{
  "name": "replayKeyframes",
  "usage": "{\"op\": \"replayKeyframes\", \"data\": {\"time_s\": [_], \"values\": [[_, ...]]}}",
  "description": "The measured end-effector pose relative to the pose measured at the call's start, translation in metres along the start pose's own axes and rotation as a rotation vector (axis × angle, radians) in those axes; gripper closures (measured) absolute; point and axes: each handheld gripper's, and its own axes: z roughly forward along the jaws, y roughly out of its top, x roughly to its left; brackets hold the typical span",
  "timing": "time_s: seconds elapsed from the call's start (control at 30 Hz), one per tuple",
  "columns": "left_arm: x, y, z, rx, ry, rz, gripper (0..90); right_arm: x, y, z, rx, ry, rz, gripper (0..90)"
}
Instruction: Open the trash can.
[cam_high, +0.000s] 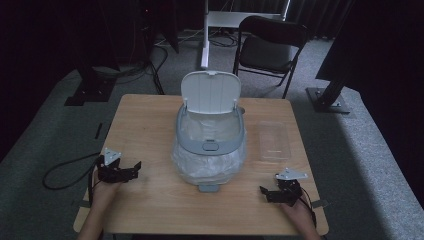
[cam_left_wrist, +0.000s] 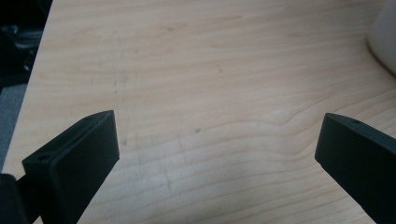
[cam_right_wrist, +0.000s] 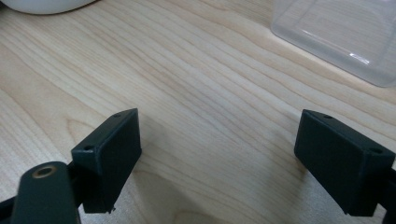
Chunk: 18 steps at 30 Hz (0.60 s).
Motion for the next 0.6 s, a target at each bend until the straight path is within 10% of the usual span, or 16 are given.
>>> {"op": "replayKeyframes", "data": {"time_s": [0.6], "values": [[0.006,-0.012,0.013,0.14,0.071,-0.062,0.6,-0.002,-0.001,-0.001,-0.006,0.009,0.016,13.9]]}}
